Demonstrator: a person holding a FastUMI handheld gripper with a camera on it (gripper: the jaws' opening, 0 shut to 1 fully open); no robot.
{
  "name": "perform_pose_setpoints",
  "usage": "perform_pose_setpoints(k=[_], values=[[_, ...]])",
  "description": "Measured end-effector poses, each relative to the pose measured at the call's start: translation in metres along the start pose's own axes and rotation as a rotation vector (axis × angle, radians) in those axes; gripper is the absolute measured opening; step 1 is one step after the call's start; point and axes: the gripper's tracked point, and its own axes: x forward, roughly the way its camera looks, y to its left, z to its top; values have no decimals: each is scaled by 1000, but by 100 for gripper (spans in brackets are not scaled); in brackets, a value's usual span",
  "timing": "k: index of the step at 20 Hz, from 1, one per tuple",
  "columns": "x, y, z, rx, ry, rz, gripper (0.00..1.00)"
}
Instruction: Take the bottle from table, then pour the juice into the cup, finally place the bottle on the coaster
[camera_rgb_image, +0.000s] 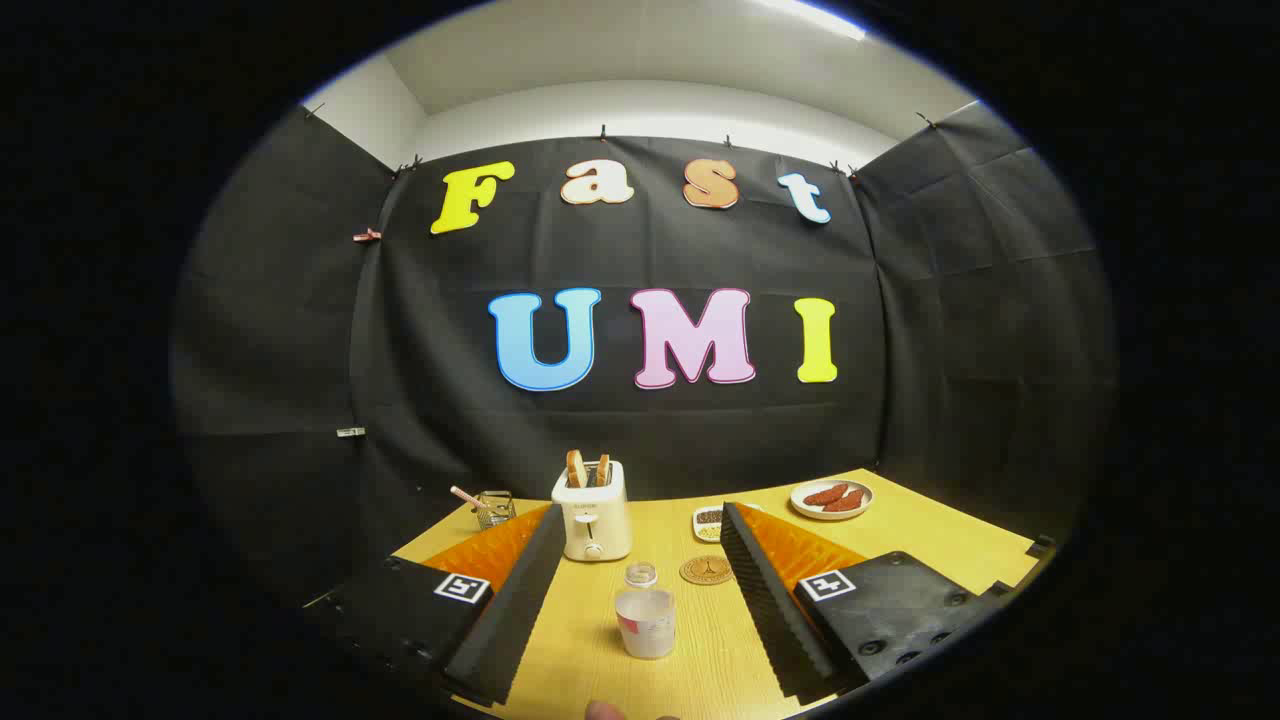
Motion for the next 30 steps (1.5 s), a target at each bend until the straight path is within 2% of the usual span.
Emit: perform_pose_setpoints(k=[13,30], values=[[-6,-3,-7,26,25,21,97],[6,-18,-68,-8,89,24,97]])
